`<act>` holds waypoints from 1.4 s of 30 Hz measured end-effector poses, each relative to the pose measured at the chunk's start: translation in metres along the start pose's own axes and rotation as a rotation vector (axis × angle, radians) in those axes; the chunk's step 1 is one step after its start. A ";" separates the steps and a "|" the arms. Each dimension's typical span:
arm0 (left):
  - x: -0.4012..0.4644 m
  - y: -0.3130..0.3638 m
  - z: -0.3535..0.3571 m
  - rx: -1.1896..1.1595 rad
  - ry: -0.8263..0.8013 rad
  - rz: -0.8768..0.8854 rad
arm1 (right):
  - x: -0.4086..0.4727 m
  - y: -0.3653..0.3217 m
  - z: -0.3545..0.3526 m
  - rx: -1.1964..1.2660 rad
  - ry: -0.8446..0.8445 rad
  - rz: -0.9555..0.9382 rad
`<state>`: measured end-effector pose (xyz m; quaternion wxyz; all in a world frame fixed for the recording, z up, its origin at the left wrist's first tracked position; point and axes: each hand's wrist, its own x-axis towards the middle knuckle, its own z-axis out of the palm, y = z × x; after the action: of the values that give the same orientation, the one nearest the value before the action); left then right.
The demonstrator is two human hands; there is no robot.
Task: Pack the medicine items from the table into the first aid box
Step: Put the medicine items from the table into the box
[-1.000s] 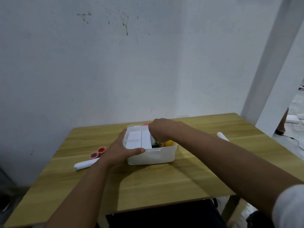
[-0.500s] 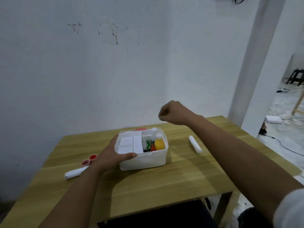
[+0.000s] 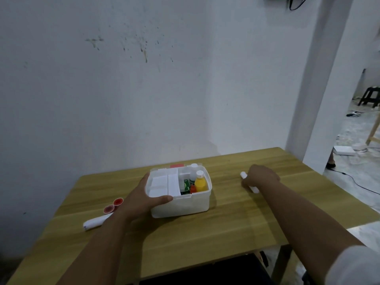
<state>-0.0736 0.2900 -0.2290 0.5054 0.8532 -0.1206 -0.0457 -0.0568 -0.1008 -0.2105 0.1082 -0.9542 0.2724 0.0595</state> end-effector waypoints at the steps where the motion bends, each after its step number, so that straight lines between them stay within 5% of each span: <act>1: 0.000 0.000 0.000 0.001 0.003 0.004 | -0.005 -0.005 -0.001 0.006 0.024 -0.007; 6: 0.001 -0.003 -0.002 0.006 0.005 0.013 | -0.017 -0.021 0.000 0.015 0.106 -0.053; 13: 0.000 0.000 -0.002 0.008 -0.012 0.001 | -0.027 -0.030 -0.013 -0.020 -0.017 -0.108; 22: -0.004 0.007 -0.003 -0.001 -0.015 0.010 | -0.050 -0.061 -0.056 0.685 -0.038 -0.325; 29: -0.004 0.006 -0.004 -0.024 -0.022 0.004 | -0.078 -0.087 -0.035 0.826 -0.001 -0.475; 42: -0.003 0.006 -0.002 -0.003 -0.016 0.006 | -0.104 -0.099 0.026 0.737 0.371 -0.637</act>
<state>-0.0774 0.2902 -0.2228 0.5059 0.8517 -0.1272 -0.0510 -0.0935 0.0401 -0.2001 0.3994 -0.8829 -0.0142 -0.2464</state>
